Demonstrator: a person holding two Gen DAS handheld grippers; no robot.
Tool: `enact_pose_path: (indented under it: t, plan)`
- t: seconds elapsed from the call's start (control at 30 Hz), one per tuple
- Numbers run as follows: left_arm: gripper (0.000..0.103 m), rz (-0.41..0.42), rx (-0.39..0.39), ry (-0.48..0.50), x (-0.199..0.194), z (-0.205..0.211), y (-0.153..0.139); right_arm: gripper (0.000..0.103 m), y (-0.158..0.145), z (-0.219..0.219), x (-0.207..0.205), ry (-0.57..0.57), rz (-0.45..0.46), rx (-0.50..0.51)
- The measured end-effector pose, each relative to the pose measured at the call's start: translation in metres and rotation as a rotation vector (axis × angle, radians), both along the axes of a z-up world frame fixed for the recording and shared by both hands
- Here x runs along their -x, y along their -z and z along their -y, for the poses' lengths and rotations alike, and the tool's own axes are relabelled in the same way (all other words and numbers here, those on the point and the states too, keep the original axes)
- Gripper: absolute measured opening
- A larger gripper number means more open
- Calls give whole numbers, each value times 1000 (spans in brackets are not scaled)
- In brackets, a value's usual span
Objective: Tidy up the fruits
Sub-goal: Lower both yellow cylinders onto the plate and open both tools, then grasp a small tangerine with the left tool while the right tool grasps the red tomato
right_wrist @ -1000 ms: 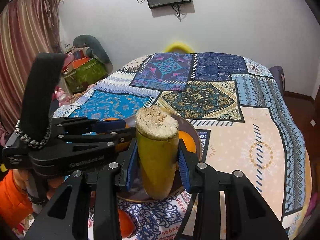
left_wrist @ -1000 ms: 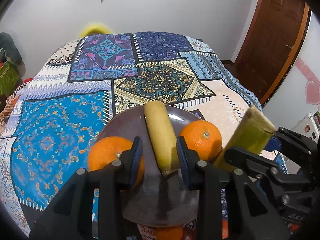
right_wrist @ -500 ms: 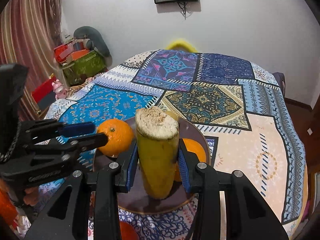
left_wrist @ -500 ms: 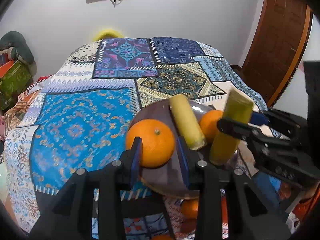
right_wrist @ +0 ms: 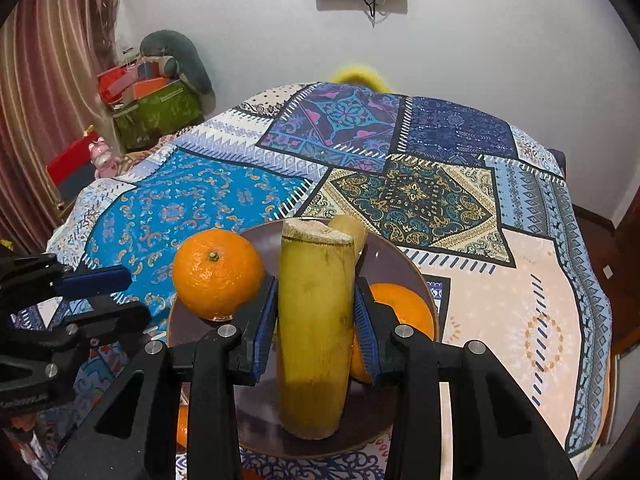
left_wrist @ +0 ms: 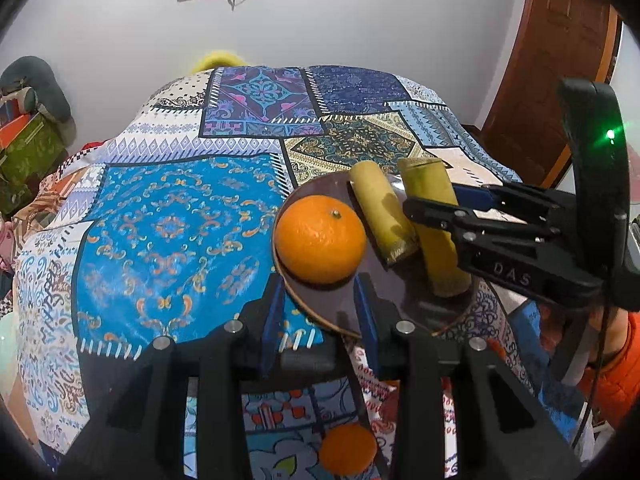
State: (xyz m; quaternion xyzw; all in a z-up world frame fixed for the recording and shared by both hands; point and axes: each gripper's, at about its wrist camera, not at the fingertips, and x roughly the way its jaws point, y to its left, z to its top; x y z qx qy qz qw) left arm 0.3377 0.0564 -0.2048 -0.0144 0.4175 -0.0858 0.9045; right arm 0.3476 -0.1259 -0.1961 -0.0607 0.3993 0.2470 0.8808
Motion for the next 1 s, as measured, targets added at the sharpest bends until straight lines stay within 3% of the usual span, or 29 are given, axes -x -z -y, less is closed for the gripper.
enact_pose_path:
  t: [0.07,0.13,0.2,0.5,0.7,1.0]
  plan:
    - [36,-3,1,-1,4,-1,0,36,-2,0,2,0,8,8]
    - [36,-5,5,-5,7,-2,0,49,-7,1,5,8,21,12]
    - [36,-5,4,-10,12,-3,-2,56,-13,4,9,16,38,4]
    - [38,8,-22,-23,37,-6,-16,56,-34,17,37,4,28,-19]
    - [48,30,-34,-26,60,-6,-29,57,-45,27,66,6,22,-37]
    - [69,2,-16,-48,86,-9,-34,74,-47,38,106,24,28,-2]
